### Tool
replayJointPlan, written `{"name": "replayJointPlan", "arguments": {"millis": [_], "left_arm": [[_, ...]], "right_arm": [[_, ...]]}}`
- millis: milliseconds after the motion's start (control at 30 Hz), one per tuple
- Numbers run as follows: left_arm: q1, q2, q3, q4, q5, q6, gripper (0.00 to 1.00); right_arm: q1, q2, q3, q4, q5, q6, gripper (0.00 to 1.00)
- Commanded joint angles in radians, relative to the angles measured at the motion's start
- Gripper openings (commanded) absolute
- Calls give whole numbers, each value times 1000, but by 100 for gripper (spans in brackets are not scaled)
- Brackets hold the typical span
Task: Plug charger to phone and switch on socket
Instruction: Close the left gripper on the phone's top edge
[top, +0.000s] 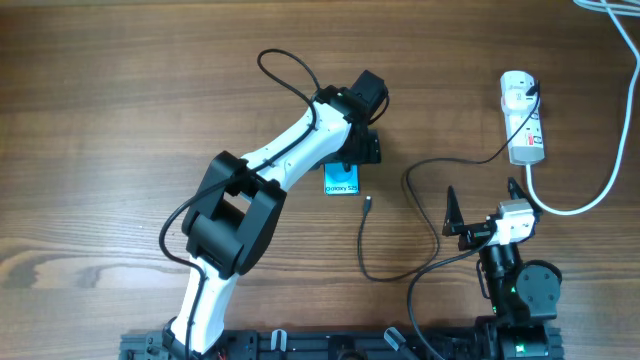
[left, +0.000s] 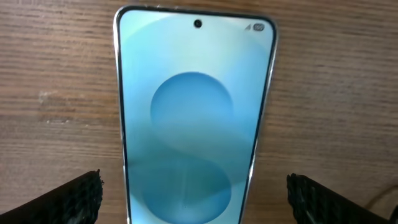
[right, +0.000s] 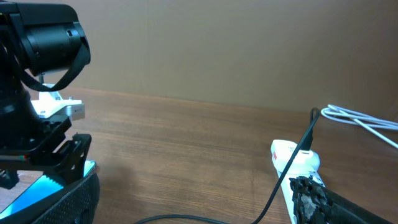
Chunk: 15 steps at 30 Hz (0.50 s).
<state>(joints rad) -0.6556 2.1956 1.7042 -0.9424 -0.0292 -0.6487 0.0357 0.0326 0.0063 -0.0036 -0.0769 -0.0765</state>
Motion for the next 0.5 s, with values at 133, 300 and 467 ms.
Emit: {"name": "replayJointPlan", "arguments": {"millis": [133, 300, 467], "left_arm": [[-10, 10, -6, 9, -25, 17, 100], [-10, 11, -6, 16, -29, 17, 100], [-10, 11, -7, 15, -29, 16, 100]], "right_arm": [[-4, -3, -1, 3, 14, -2, 100], [-4, -3, -1, 3, 14, -2, 100], [-4, -3, -1, 3, 13, -2, 100]]}}
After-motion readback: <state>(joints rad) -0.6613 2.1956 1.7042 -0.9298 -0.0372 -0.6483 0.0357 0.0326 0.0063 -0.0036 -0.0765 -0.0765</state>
